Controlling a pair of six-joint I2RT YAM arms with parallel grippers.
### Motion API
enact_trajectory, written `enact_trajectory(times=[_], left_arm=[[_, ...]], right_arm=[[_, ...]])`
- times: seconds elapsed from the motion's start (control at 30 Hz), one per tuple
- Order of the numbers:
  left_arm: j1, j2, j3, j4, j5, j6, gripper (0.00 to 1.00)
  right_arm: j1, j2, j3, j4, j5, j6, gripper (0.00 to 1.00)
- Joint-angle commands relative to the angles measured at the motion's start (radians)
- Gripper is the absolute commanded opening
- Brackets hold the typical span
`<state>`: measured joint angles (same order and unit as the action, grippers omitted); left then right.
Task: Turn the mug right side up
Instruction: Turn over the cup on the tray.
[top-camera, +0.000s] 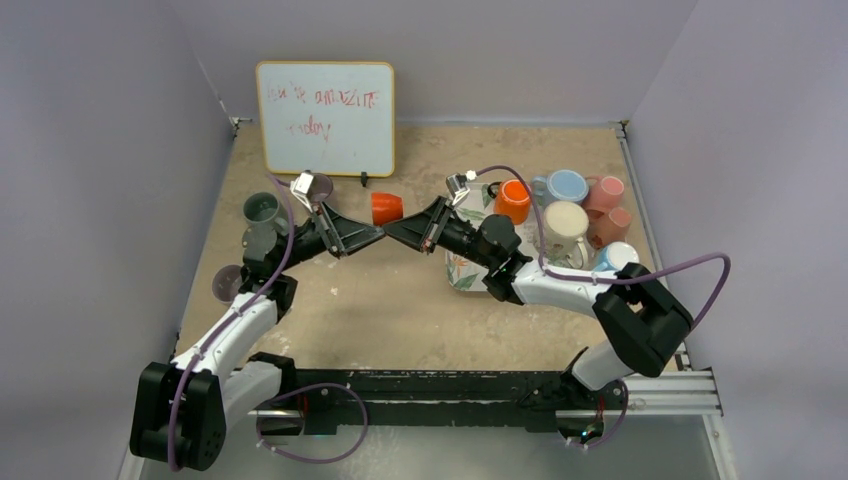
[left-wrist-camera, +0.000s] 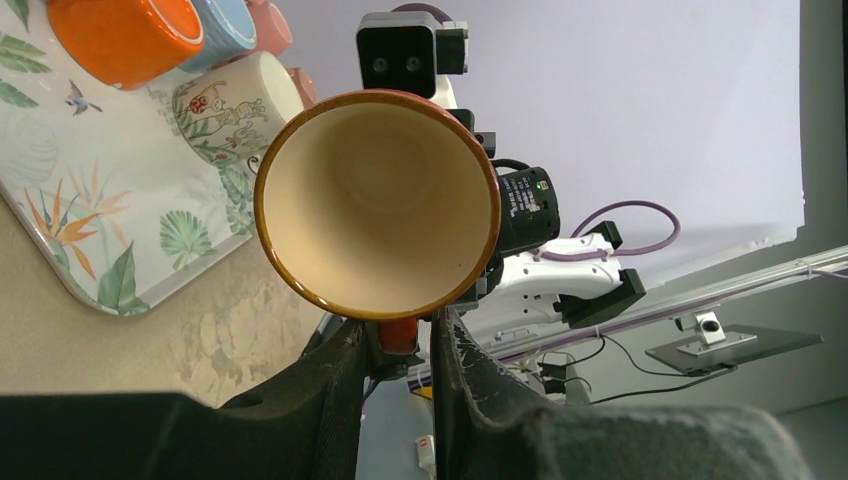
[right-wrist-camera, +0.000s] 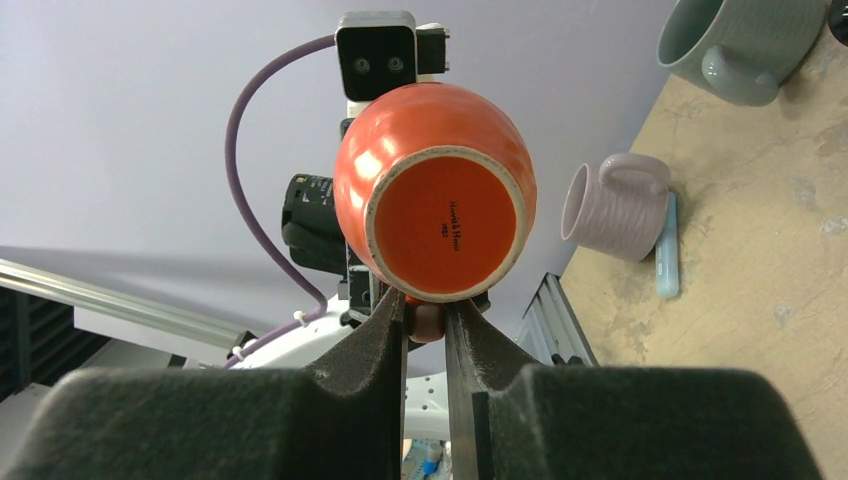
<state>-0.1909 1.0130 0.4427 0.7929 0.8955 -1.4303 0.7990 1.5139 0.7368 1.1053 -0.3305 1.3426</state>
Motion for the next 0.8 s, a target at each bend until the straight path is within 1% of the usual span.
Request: enact_trajectory(times=[0.0,0.07,0.23,0.33,0.47,0.57,0.63,0.7,0.77], left_arm=[[-0.013,-0.002,-0.012,0.015,0.046,-0.001,0.17],[-0.013,-0.001,-0.011,0.012,0.055,0.003,0.21],[-0.013,0.001,0.003,0.012,0.075,0.009,0.22],[-0.013,-0.001,0.012,0.005,0.088,0.016,0.29],[-0.013,-0.002,0.032,-0.022,0.105,0.033,0.31],[-0.013,-0.005,0.038,-0.026,0.117,0.042,0.34],[-0.013,-0.008,0.043,-0.041,0.122,0.054,0.34],[-0.013,-0.011,0.047,-0.055,0.122,0.069,0.29],[-0.013,-0.015,0.048,-0.063,0.114,0.075,0.27]], right_arm=[[0.019,-0.006,0.033,0.094,-0.005,0.004,0.0],[0.019,-0.005,0.033,0.095,-0.008,0.005,0.0],[0.019,-0.009,0.03,0.097,-0.012,0.008,0.0],[0.019,-0.013,0.028,0.096,-0.012,0.008,0.0],[0.019,-0.016,0.023,0.097,-0.015,0.007,0.0],[0.019,-0.022,0.021,0.097,-0.015,0.006,0.0],[0.019,-0.025,0.019,0.095,-0.015,0.003,0.0],[0.019,-0.03,0.021,0.09,-0.016,0.001,0.0],[0.019,-0.031,0.021,0.087,-0.018,-0.002,0.0]])
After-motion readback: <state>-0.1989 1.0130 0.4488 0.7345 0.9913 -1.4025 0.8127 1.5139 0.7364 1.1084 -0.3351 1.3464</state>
